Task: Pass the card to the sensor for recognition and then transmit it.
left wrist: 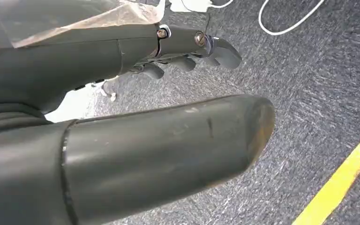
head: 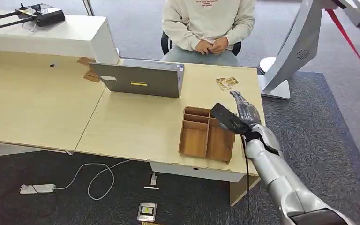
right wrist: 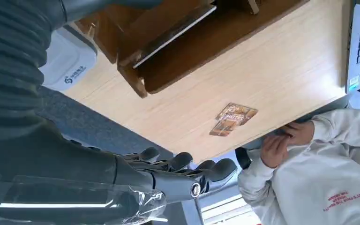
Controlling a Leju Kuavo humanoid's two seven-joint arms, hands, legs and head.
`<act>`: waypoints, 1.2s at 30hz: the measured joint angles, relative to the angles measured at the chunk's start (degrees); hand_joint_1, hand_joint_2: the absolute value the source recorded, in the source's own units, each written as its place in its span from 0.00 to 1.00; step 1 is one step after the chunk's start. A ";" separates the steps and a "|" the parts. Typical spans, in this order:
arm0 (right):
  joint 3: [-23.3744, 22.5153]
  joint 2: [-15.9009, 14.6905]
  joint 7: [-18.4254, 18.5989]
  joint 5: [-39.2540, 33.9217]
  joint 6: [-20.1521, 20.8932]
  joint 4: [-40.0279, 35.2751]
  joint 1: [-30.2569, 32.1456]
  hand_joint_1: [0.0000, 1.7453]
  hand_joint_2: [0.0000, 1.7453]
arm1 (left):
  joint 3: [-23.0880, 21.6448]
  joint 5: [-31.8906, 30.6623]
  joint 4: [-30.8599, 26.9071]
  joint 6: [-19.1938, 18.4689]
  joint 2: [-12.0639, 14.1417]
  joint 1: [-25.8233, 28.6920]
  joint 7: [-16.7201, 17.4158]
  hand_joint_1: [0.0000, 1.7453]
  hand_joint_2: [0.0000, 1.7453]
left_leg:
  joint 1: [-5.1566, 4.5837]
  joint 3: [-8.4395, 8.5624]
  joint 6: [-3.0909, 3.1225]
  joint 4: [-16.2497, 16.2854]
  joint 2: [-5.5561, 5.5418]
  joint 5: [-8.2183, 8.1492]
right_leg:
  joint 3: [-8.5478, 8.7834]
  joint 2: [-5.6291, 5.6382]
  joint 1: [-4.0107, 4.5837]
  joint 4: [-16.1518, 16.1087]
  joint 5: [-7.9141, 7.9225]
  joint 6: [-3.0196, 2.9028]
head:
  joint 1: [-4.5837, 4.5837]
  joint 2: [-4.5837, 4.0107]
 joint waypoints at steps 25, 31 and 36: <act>0.04 0.72 0.00 0.00 2.03 0.00 1.11 1.00 1.00 | 0.00 0.00 0.00 0.63 0.00 0.00 0.07 0.00 0.00 | 0.00 0.00 0.00 0.00 0.00 0.00 | 0.00 0.00 0.00 0.00 0.00 0.00 | 0.00 0.00; 0.04 0.72 0.00 -0.37 2.12 0.00 1.11 1.00 1.00 | 0.00 0.00 0.00 0.63 0.00 0.01 0.07 0.00 0.00 | 0.00 -0.01 0.00 0.00 0.00 0.00 | 0.00 0.00 0.00 0.00 0.00 0.00 | 0.00 0.00; 0.04 0.72 0.00 -0.59 1.99 0.00 1.11 1.00 1.00 | 0.00 -0.02 0.00 0.68 0.00 0.00 0.17 0.00 0.00 | 0.00 0.00 0.00 0.00 0.00 0.00 | 0.00 0.00 0.00 0.00 0.00 0.00 | 0.00 0.00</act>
